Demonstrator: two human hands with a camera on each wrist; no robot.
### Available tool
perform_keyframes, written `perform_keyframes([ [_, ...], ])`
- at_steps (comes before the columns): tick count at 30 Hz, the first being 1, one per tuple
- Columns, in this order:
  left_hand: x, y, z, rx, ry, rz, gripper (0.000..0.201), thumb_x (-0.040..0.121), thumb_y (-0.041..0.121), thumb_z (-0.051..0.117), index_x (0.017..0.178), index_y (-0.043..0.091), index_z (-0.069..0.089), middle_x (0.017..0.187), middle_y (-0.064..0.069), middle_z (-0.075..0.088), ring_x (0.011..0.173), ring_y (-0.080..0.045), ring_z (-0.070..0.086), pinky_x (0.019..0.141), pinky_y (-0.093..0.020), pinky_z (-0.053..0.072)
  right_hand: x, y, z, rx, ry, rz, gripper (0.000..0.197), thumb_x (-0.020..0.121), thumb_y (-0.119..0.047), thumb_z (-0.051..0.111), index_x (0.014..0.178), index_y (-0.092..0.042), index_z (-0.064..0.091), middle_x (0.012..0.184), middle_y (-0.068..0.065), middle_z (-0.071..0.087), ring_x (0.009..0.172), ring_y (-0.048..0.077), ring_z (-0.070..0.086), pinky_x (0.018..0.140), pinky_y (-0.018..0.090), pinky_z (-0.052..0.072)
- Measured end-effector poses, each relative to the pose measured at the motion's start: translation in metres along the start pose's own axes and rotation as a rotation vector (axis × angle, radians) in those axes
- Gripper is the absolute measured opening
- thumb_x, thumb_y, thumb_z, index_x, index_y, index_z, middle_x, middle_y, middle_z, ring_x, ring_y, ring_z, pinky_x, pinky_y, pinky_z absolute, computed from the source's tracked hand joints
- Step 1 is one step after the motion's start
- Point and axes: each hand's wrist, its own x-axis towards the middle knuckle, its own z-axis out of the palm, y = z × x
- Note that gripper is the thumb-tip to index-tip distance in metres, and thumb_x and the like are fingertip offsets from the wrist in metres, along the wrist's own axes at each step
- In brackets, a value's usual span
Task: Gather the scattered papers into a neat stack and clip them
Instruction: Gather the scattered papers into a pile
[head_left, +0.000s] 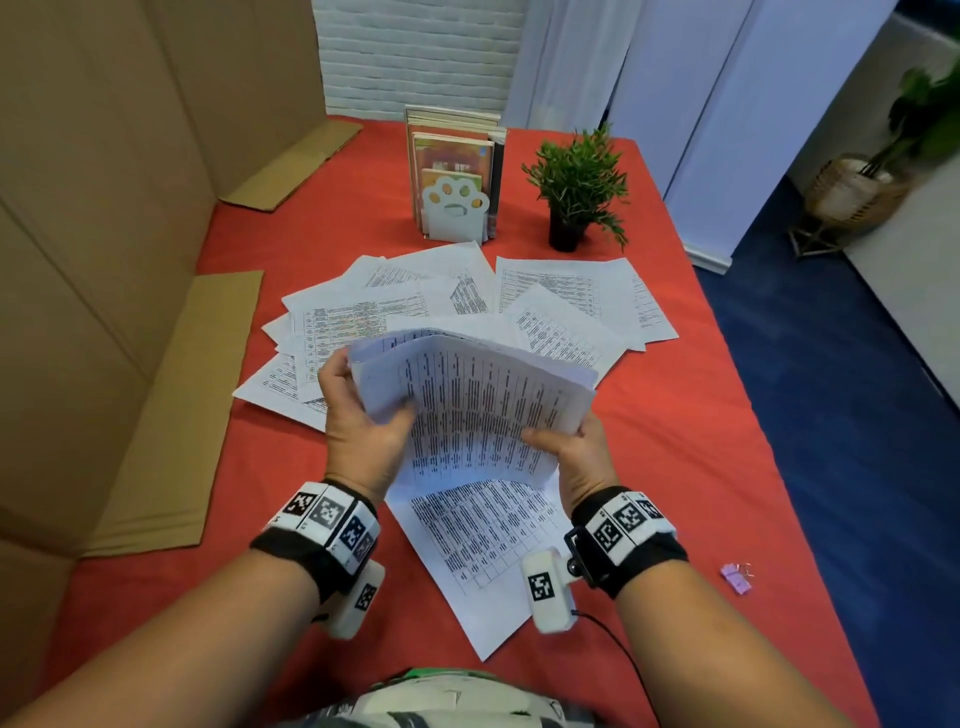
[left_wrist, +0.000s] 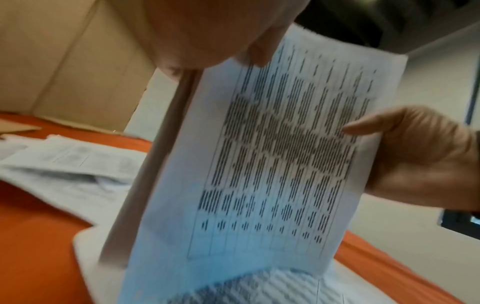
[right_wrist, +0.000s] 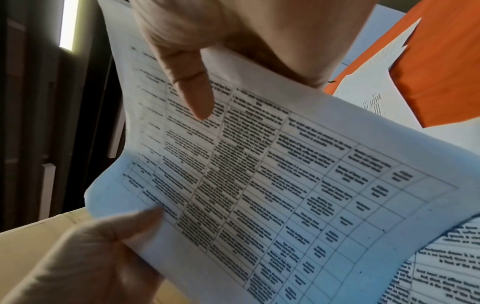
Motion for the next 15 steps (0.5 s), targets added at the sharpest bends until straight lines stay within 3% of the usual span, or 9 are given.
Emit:
perform_keyframes([
  [3,-0.004,-0.015,0.001,0.035,0.011,-0.087,0.065,0.066,-0.003,0.057,0.111,0.039,0.035,0.101,0.004,0.054,0.086,-0.005,0.057,0.07,-0.018,0.052,0.0,0.001,0.002,0.005,-0.014,0.017,0.052,0.055,0.0,0.067,0.106,0.0,0.059,0.102,0.023,0.065,0.103,0.043,0.062,0.091,0.058,0.051],
  [6,-0.004,-0.018,0.004,-0.02,0.02,-0.155,0.062,0.073,-0.014,0.063,0.111,0.033,0.045,0.101,0.004,0.06,0.087,0.0,0.062,0.077,-0.015,0.052,0.0,0.002,0.003,-0.013,-0.018,0.049,0.051,0.057,-0.002,0.067,0.108,0.0,0.06,0.097,0.015,0.069,0.098,0.036,0.065,0.092,0.056,0.051],
  [8,-0.004,-0.025,0.002,-0.018,-0.024,-0.238,0.05,0.075,-0.011,0.067,0.115,0.016,0.055,0.102,0.001,0.066,0.092,-0.004,0.066,0.087,-0.025,0.053,0.001,0.004,0.003,-0.045,-0.015,0.059,0.039,0.059,-0.007,0.068,0.098,-0.007,0.065,0.094,0.01,0.071,0.097,0.034,0.066,0.093,0.055,0.05],
  [10,-0.007,-0.029,-0.002,0.007,-0.081,-0.293,0.048,0.075,-0.006,0.07,0.119,0.005,0.056,0.107,-0.005,0.069,0.099,-0.015,0.066,0.093,-0.037,0.053,0.0,0.006,0.001,-0.078,-0.021,0.062,0.027,0.063,-0.011,0.069,0.089,-0.018,0.068,0.09,0.003,0.073,0.097,0.032,0.066,0.094,0.053,0.05],
  [12,-0.01,-0.029,-0.004,0.011,-0.097,-0.305,0.045,0.076,-0.003,0.071,0.118,0.006,0.058,0.107,-0.005,0.069,0.1,-0.018,0.066,0.092,-0.038,0.053,-0.001,0.009,-0.001,-0.105,-0.026,0.048,0.02,0.073,-0.008,0.07,0.086,-0.023,0.067,0.089,0.001,0.072,0.094,0.029,0.066,0.095,0.051,0.05],
  [15,-0.009,-0.021,0.004,-0.005,-0.015,-0.25,0.031,0.084,0.0,0.063,0.111,0.014,0.062,0.101,0.002,0.068,0.092,-0.008,0.064,0.084,-0.029,0.051,0.001,0.009,0.001,-0.099,0.009,-0.02,0.023,0.088,-0.001,0.06,0.088,-0.023,0.064,0.091,0.001,0.068,0.089,0.02,0.065,0.095,0.045,0.051],
])
